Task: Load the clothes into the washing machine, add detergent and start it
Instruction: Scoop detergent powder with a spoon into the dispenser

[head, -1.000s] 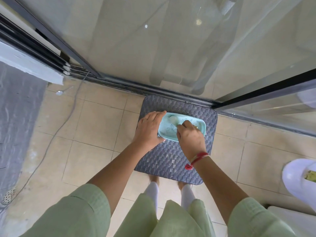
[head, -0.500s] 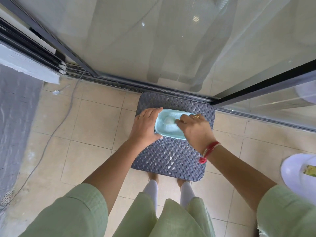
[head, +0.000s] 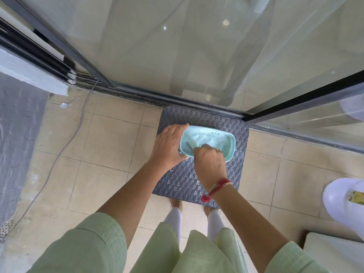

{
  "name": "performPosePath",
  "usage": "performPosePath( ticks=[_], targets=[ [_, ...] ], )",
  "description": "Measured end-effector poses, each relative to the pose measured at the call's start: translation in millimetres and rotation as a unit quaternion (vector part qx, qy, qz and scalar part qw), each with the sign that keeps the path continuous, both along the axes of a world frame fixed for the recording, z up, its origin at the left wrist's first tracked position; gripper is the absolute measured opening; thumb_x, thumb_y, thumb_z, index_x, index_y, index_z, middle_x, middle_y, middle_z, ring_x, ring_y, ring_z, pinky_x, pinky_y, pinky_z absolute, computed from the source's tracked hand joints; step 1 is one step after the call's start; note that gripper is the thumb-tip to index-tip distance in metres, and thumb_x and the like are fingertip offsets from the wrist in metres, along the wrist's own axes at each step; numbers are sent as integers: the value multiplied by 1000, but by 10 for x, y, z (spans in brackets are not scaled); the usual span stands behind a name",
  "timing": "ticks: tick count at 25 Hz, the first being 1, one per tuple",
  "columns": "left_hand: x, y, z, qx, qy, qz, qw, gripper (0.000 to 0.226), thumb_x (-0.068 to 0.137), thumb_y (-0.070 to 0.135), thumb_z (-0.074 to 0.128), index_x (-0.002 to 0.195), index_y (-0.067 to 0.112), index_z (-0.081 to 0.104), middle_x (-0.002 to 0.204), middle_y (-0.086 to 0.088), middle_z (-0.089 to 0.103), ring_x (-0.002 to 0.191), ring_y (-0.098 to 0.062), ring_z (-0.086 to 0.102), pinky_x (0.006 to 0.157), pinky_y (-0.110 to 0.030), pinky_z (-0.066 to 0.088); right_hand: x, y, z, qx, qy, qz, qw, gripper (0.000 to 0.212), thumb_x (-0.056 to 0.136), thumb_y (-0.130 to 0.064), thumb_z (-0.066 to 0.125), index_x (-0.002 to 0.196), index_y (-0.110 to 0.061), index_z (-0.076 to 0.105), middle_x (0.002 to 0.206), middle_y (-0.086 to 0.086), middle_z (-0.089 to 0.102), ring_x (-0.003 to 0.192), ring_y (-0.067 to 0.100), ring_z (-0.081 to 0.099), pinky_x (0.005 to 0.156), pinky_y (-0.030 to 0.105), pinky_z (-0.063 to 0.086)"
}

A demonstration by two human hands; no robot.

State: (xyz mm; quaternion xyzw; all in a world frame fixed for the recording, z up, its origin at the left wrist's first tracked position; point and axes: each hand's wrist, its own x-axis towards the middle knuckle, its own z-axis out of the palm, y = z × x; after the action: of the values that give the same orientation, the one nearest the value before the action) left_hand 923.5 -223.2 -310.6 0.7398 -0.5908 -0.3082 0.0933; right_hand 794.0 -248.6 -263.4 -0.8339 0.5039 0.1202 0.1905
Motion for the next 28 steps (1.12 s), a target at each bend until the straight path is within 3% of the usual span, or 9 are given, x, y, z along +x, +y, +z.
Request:
performPosePath(
  ticks=[3,6,9,12,14,18,22,25,28],
  targets=[
    [8,3,-14,-3,1,-4,1000,95,61,34,83,141,18,35,139,-1,46,131,-22,38,105,-39,37,-35,-134,-93,94,-53,-94,990,23,93,-13,50,76,-8,66,66,1,56,51,8,45,49,13,31],
    [8,1,-15,-9,-4,-8,1000,95,61,31,84,141,17,35,138,-1,46,131,-22,38,105,-39,37,-117,-272,-141,167,-143,-212,952,17,86,-15,63,76,-5,72,69,10,69,57,18,59,56,24,51],
    [1,4,-7,-9,-10,-12,1000,95,62,29,84,142,17,34,139,-1,46,131,-22,38,105,-39,37,-237,-287,-183,239,-199,-313,897,8,80,-17,72,85,-12,75,61,-4,65,52,8,54,50,14,46],
    [-8,11,-6,-13,-11,-8,1000,95,61,29,84,141,17,35,138,-2,46,130,-22,39,104,-40,39,-403,-279,-193,231,-228,-368,871,12,79,-15,74,90,-10,75,62,-10,63,62,13,61,58,15,49],
    [-14,18,-4,-12,-13,-8,1000,95,62,29,84,141,17,34,138,-2,46,130,-22,39,103,-42,40,-498,-233,-180,211,-239,-378,869,10,79,-14,74,88,-10,75,61,-8,64,61,15,60,59,20,50],
    [-22,33,1,-11,-23,-15,1000,95,63,30,83,143,17,32,139,-1,45,130,-22,39,103,-42,41,-611,-168,-182,215,-285,-429,830,8,77,-14,75,85,-12,75,63,-2,67,57,12,59,60,23,51],
    [-58,46,46,-3,-39,-25,999,97,68,30,81,146,17,24,143,-2,40,133,-22,35,106,-40,36,-663,-134,-177,257,-337,-482,767,9,78,-7,74,87,-6,74,52,-6,62,48,3,54,52,12,47],
    [-99,101,100,28,-51,-34,998,106,70,30,80,149,17,11,149,-4,31,137,-23,30,109,-40,33,-730,-85,-118,299,-391,-503,711,10,80,-6,72,89,-7,73,51,-8,61,55,9,52,59,17,49],
    [-123,165,203,40,-50,-21,998,112,70,32,80,150,16,4,152,-6,26,139,-24,29,110,-38,32,-806,-9,-31,253,-400,-495,729,12,79,-6,72,91,-4,73,63,-3,67,59,9,58,64,22,51]
  ],
)
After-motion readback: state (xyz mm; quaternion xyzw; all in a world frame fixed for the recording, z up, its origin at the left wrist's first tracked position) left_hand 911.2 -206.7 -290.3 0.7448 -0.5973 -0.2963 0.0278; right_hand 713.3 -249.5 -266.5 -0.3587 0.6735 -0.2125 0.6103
